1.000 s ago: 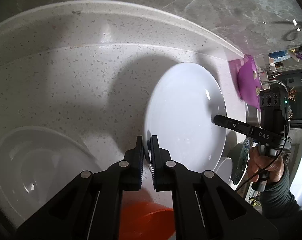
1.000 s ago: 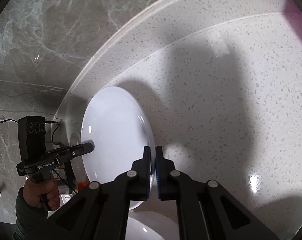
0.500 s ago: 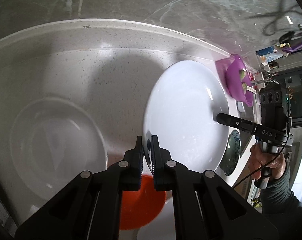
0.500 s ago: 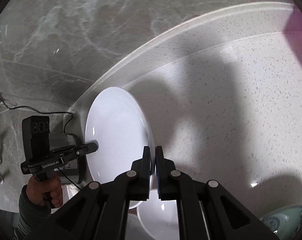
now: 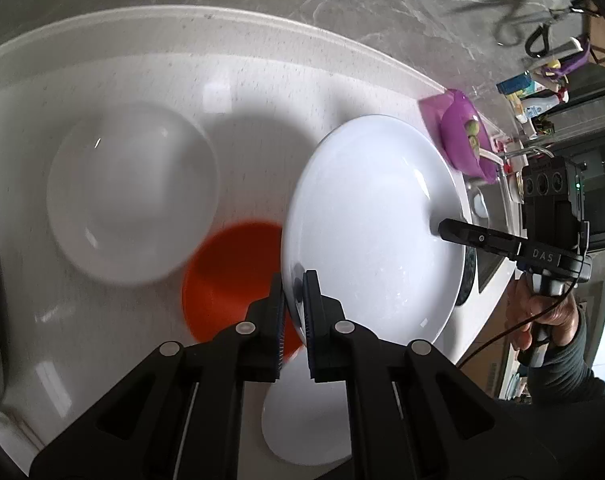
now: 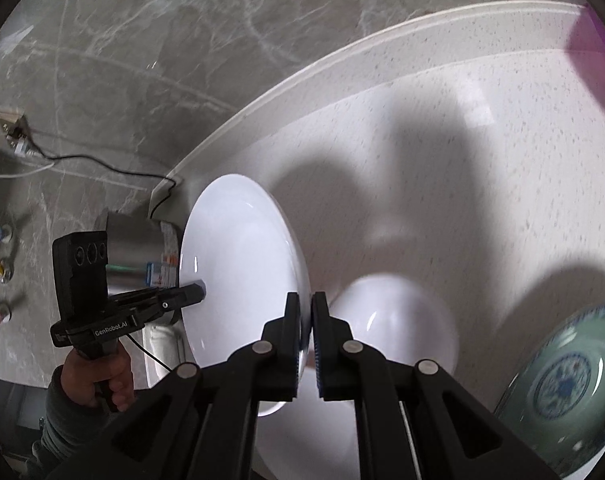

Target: Organize plates and bowls

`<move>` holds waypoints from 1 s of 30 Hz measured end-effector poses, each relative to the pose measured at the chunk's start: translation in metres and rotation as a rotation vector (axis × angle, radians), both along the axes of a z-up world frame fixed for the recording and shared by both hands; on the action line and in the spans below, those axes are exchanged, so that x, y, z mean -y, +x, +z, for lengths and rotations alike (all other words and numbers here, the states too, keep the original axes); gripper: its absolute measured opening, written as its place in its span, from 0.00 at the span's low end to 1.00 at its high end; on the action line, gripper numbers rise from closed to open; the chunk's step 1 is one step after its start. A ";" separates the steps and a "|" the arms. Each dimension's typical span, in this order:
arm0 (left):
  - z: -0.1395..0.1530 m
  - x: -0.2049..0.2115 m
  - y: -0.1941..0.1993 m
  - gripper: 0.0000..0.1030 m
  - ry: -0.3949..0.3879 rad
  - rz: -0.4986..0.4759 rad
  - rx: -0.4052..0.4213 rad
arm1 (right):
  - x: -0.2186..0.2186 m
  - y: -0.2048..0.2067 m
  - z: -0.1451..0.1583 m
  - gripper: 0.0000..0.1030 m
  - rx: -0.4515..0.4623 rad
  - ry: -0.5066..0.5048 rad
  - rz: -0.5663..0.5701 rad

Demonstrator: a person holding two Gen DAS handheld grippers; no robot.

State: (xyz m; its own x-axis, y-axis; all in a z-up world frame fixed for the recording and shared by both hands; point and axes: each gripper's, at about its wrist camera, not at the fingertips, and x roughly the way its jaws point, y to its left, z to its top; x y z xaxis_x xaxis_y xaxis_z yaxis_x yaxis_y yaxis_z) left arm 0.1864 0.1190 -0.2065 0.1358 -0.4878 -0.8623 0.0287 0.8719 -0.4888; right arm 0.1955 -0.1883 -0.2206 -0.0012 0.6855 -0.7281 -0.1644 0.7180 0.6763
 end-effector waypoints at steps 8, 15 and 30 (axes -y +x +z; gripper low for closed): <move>0.001 -0.003 -0.055 0.06 -0.025 0.036 -0.001 | -0.004 -0.035 0.004 0.08 -0.015 0.009 0.038; -0.009 0.007 -0.102 0.06 -0.019 0.050 -0.006 | -0.005 -0.064 0.005 0.09 -0.031 0.012 0.066; -0.052 0.047 -0.186 0.06 -0.003 0.052 -0.040 | 0.015 -0.120 -0.041 0.09 -0.131 -0.032 0.078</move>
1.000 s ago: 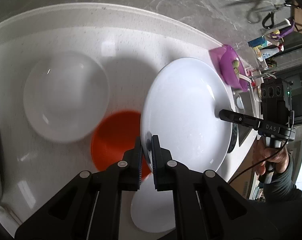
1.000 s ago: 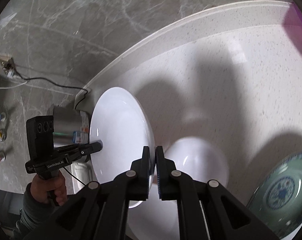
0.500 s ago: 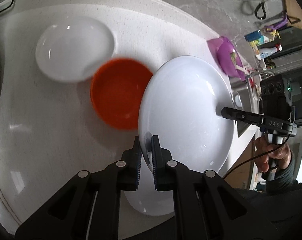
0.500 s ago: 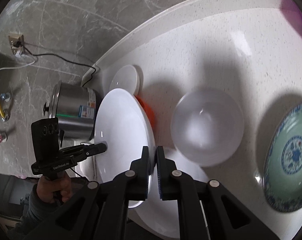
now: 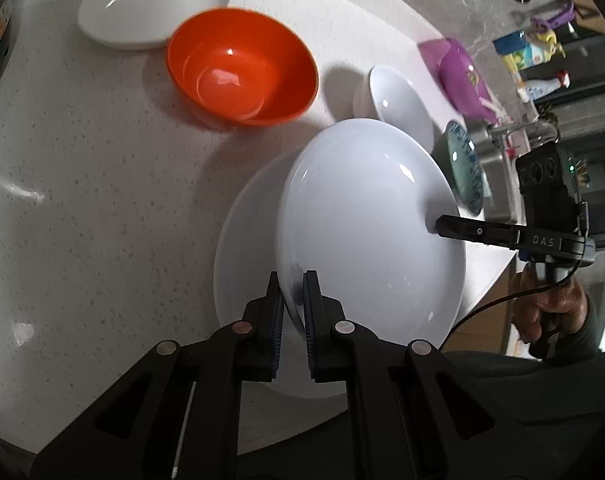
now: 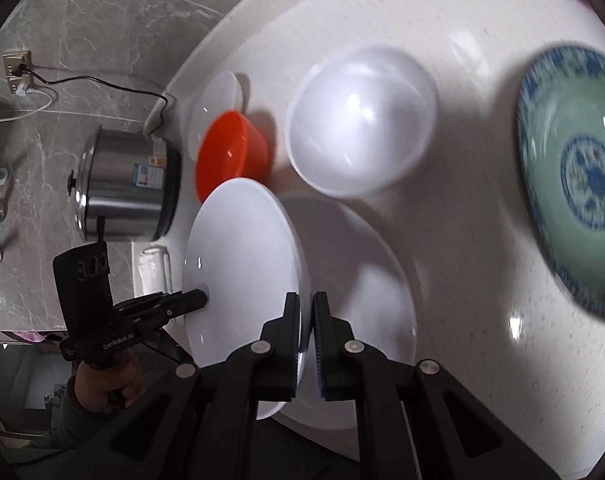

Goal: Organize plates and bowls
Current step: 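Lower the smaller white plate onto the large white plate with both grippers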

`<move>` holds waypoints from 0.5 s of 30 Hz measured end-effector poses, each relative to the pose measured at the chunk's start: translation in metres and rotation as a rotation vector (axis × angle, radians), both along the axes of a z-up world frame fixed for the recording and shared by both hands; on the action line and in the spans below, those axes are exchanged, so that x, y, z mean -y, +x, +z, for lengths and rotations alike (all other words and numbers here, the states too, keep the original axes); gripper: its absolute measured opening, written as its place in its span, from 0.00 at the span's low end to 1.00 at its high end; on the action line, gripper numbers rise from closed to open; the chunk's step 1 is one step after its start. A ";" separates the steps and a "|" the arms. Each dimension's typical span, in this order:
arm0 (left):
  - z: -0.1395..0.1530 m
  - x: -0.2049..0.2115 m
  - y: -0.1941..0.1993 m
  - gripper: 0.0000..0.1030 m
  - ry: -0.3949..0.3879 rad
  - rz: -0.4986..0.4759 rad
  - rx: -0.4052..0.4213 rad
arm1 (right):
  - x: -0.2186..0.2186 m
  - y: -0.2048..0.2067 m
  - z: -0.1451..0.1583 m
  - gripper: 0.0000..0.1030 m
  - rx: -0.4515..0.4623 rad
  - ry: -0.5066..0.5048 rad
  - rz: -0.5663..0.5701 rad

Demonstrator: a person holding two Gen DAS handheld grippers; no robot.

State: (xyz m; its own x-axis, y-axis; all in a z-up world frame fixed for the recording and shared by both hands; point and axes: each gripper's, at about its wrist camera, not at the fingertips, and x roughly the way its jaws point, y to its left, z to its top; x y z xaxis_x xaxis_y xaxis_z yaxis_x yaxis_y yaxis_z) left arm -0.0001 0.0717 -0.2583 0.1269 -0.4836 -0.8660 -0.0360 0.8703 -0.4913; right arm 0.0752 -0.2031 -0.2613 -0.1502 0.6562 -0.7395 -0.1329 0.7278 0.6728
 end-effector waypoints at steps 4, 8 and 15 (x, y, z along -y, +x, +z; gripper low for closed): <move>-0.013 0.007 -0.011 0.07 0.027 -0.003 0.004 | -0.002 -0.008 -0.012 0.09 0.001 -0.026 0.017; -0.026 0.013 -0.013 0.07 0.039 0.002 -0.002 | -0.002 -0.013 -0.022 0.09 0.008 -0.046 0.037; -0.038 0.016 -0.017 0.07 0.065 -0.002 -0.002 | -0.001 -0.017 -0.038 0.09 0.016 -0.062 0.052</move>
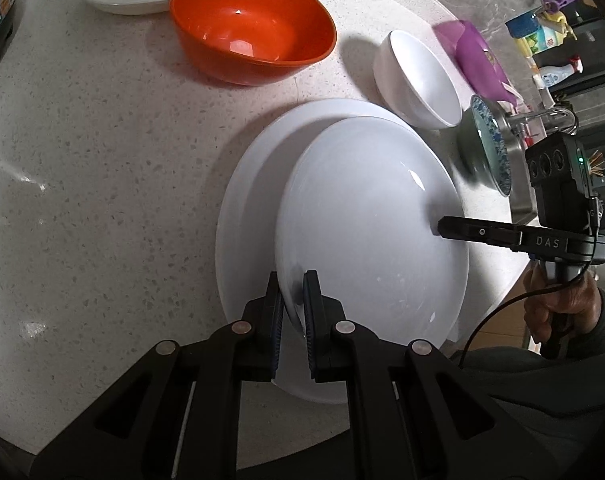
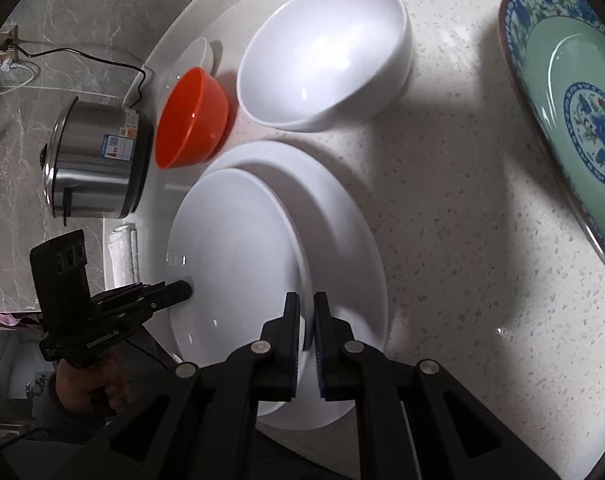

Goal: Organize plates and bowls
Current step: 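Lower the smaller white plate onto the large white plate with both grippers, then open both grippers and release the smaller plate onto the large plate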

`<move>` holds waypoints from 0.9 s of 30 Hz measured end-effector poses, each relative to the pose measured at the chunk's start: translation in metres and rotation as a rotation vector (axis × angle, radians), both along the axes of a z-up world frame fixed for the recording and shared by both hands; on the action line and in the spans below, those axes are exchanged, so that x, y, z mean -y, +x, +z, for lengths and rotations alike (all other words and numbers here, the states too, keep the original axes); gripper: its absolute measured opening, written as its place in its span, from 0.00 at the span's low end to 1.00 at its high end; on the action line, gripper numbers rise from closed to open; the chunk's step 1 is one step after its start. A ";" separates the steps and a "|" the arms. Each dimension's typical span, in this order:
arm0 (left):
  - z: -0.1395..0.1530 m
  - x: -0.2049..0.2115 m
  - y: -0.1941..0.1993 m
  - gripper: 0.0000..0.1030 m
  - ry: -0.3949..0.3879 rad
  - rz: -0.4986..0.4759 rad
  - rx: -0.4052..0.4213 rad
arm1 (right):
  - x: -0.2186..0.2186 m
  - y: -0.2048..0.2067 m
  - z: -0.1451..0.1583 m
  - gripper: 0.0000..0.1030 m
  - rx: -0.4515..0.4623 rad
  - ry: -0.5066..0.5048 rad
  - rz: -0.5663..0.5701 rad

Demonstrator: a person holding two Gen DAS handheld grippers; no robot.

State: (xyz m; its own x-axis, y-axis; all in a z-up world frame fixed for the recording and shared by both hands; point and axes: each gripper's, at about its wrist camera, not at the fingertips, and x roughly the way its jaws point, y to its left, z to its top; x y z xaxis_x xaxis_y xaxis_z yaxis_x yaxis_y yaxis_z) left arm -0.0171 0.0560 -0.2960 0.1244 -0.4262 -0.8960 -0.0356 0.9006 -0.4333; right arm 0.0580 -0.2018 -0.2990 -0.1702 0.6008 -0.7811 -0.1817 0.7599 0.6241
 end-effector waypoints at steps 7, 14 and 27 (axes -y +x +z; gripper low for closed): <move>-0.006 0.004 -0.003 0.07 0.016 -0.004 0.005 | 0.000 -0.004 -0.009 0.09 0.027 -0.019 0.022; -0.009 0.003 0.000 0.10 0.003 0.018 0.016 | 0.001 -0.006 -0.007 0.11 0.066 -0.013 0.042; -0.009 -0.002 -0.008 0.10 -0.002 0.052 0.055 | -0.012 -0.019 0.006 0.23 0.185 -0.085 0.113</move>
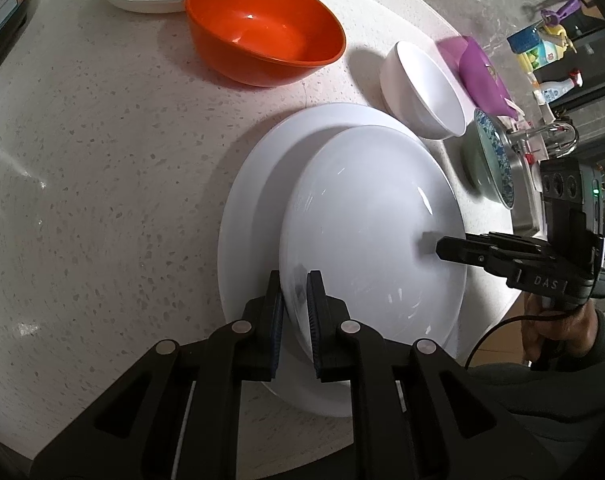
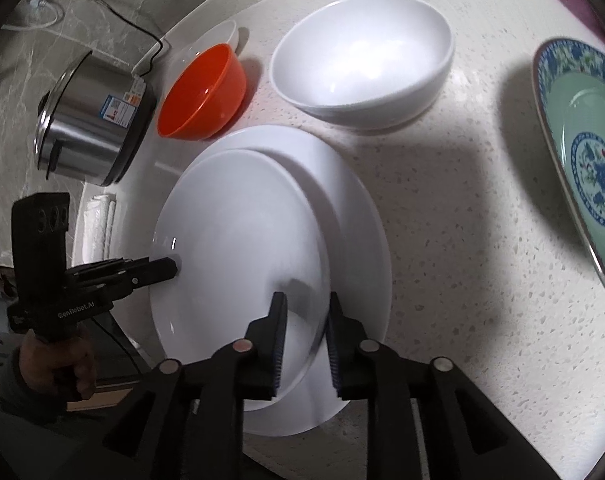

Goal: Organize plates and bowls
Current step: 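Open both grippers and release the smaller plate onto the large plate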

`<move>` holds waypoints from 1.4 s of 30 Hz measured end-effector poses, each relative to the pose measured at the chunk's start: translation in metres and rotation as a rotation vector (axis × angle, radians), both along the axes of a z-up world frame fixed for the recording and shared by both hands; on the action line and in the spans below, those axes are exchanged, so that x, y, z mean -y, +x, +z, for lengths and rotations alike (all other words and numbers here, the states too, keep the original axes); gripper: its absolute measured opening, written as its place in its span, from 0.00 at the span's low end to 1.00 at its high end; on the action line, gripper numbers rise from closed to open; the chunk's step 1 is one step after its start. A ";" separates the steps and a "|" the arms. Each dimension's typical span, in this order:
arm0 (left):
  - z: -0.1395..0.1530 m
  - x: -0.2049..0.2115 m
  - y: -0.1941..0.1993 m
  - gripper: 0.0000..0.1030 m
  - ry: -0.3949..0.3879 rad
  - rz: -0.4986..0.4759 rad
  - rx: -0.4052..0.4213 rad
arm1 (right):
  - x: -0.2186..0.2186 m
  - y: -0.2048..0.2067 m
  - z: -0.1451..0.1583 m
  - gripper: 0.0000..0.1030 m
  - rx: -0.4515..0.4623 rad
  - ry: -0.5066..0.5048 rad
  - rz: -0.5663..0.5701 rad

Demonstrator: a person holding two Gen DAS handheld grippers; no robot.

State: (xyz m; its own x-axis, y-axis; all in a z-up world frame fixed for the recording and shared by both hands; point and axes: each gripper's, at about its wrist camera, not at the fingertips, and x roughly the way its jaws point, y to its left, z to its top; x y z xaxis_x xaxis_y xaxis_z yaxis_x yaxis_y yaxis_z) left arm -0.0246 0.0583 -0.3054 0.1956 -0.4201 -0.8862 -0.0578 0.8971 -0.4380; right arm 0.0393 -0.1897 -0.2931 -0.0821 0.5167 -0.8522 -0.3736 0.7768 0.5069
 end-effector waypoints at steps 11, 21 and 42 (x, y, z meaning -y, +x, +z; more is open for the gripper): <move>0.002 0.007 -0.001 0.10 0.038 -0.016 0.022 | -0.024 -0.013 0.014 0.31 0.160 -0.179 0.073; 0.004 0.016 -0.004 0.11 0.082 -0.043 0.053 | -0.049 -0.031 0.019 0.47 0.319 -0.344 0.225; 0.013 0.037 -0.009 0.51 0.167 -0.150 0.151 | -0.080 -0.045 0.013 0.70 0.437 -0.465 0.359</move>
